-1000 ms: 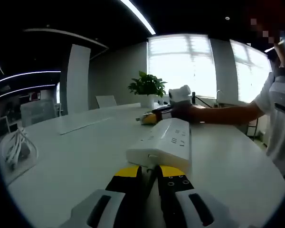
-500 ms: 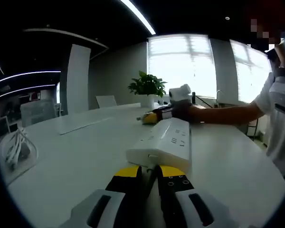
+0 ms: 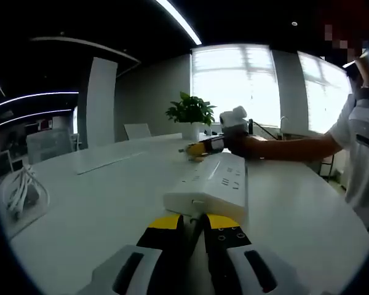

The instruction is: Straighten the power strip on the desk, plug the charger into it

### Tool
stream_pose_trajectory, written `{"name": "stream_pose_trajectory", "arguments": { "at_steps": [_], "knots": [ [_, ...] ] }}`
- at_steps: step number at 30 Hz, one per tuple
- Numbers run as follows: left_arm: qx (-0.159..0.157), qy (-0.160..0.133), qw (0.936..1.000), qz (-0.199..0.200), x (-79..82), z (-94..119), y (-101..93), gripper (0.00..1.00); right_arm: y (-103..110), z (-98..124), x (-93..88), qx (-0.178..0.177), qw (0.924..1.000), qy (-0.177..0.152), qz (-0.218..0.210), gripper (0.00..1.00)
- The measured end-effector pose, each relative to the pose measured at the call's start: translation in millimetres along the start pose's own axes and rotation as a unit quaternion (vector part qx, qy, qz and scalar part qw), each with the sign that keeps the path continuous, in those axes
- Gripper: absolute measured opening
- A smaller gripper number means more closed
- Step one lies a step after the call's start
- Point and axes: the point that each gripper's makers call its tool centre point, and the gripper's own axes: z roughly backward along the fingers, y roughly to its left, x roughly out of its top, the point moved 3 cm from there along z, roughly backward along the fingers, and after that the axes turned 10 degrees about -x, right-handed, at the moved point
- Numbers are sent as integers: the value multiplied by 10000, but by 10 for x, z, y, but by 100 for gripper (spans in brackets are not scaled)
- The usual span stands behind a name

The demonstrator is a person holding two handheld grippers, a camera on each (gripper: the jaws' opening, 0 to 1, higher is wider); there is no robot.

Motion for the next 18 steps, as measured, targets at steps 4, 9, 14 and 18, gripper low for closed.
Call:
{"name": "stream_pose_trajectory", "arguments": {
  "at_steps": [4, 9, 14, 18],
  "knots": [
    [0, -1, 10000, 0, 1, 2, -1, 17, -12, 18, 14, -2, 9999, -13, -141, 27],
    [-1, -2, 10000, -1, 2, 1, -4, 17, -16, 34, 22, -17, 9998, -15, -184, 27],
    [0, -1, 10000, -1, 2, 0, -5, 17, -49, 136, 38, -16, 9992, -19, -396, 27],
    [0, 0, 10000, 0, 3, -1, -6, 17, -69, 170, 45, -34, 9989, -37, -459, 27]
  ]
}}
